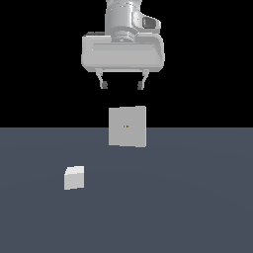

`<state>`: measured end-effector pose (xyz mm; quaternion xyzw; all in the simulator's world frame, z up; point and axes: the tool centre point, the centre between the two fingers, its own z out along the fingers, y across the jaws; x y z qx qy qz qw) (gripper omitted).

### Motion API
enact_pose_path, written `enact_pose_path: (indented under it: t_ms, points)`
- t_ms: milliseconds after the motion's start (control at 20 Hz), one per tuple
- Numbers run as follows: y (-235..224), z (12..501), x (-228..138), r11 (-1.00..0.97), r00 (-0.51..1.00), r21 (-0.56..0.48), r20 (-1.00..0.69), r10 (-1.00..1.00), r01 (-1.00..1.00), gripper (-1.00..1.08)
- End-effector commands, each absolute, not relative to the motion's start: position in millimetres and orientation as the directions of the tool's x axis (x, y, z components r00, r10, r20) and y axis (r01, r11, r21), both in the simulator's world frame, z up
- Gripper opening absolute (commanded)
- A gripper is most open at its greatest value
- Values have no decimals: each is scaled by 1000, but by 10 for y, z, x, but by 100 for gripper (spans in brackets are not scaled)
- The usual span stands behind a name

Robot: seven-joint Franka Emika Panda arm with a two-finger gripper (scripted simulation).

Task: Plug the charger into the wall socket.

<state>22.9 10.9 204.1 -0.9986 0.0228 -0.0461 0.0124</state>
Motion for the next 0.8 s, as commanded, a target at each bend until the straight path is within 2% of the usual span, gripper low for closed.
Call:
enact_pose_path:
  t_ms: [0,750]
  points:
    - [109,2041,229,-999,995,-27,92,-47,-44,100]
    - [302,1775,15,-999,991,-27,133,27,31,100]
